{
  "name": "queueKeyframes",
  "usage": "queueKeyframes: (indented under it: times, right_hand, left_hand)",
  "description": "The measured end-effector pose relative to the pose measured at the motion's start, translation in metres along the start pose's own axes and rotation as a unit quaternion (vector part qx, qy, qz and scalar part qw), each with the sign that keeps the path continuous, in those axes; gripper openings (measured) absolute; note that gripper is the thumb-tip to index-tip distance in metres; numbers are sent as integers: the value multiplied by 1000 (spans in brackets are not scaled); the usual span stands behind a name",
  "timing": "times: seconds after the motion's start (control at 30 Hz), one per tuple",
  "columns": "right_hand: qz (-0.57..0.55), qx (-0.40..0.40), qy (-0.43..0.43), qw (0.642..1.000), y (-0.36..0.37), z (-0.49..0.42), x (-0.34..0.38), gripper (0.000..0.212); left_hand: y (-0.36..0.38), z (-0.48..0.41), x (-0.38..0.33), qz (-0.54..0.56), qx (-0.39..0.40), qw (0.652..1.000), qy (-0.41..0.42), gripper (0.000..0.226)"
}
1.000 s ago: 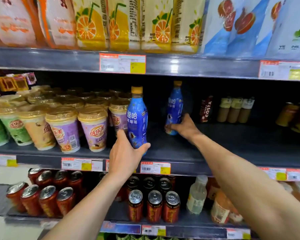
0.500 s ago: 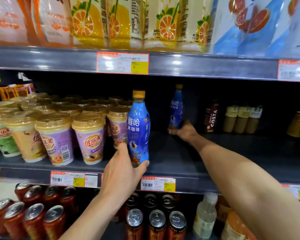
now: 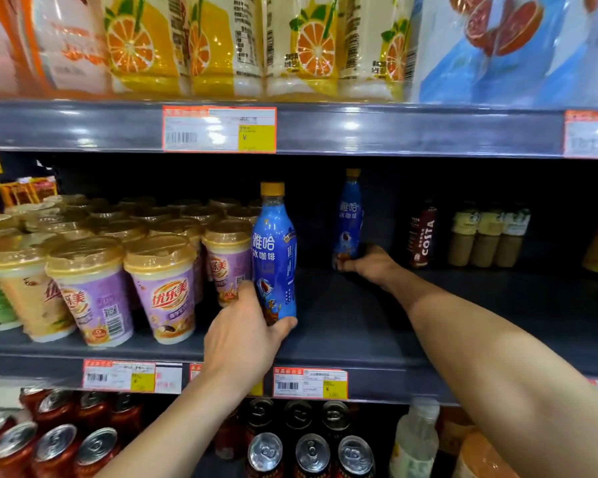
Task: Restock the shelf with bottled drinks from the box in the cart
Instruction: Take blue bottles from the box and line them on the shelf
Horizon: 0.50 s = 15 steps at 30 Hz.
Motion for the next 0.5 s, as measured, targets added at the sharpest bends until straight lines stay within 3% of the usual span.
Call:
queueKeyframes:
  times: [0.1,0.23,0.43,0.5]
  right_hand:
    - [53,25,37,998,-7,23,11,66]
    - [207,82,17,975,-8,89,29,46]
    - [311,197,-97,925,14,203,49,97]
    - [347,207,-118,907,19,221,48,102]
  left_hand:
    - [7,-15,-6,-19,15,1000,-13,62]
    - [23,-50,-17,-14,60,997,-42,76]
    - [57,-93,-30,24,50,996,-72,78]
    - [66,-99,-33,34,32,995,-83,80]
Point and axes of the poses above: each hand's wrist, its own z-axis away from the middle knuckle, its own y-axis out of the palm, x = y × z, the point moved 2 cm from there along -z, towards the middle knuckle, and after that the axes turned 6 degrees about x, right-handed, at the moved point
